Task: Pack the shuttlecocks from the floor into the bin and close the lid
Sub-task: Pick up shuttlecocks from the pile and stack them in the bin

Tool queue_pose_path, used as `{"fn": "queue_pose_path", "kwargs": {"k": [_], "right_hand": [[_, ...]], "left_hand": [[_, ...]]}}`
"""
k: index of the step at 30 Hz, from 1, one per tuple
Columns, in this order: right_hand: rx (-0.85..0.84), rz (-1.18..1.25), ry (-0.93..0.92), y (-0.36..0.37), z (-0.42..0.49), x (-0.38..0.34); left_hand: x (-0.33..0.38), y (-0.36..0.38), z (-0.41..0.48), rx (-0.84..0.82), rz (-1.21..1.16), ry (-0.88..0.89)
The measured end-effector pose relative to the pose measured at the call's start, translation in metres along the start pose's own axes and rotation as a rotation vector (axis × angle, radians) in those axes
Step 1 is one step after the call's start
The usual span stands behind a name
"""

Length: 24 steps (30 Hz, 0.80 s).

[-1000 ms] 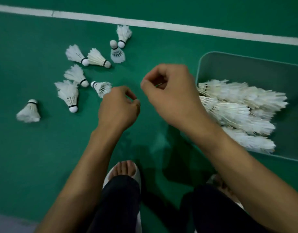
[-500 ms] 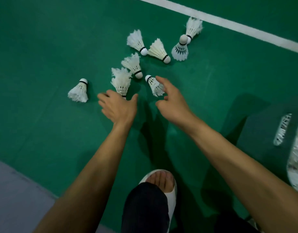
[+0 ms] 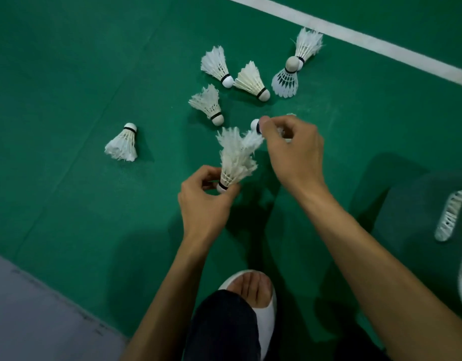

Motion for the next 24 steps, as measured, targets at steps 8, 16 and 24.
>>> {"fn": "queue_pose_path", "kwargs": {"k": [8, 16, 24], "right_hand": [[-0.041, -0.147, -0.201, -0.074, -0.032, -0.04], [0.308, -0.118, -0.164, -0.257, -0.09, -0.042], [0.56, 0.199, 0.127, -0.405, -0.17, 0.057]], "left_hand": [[0.118, 0.029, -0.039, -0.195, 0.055, 0.442], [0.258, 0.119, -0.158, -0.595, -0.216, 0.776], [0.288, 0.224, -0.279, -0.855, -0.101, 0.822]]}}
Point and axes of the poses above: each hand's wrist, its own z-axis towards the middle knuckle, its own y-axis out of the palm, x = y × z, the point moved 9 cm from there along z, towards the middle knuckle, and after that the axes turned 3 degrees about z, right-handed, at the moved point
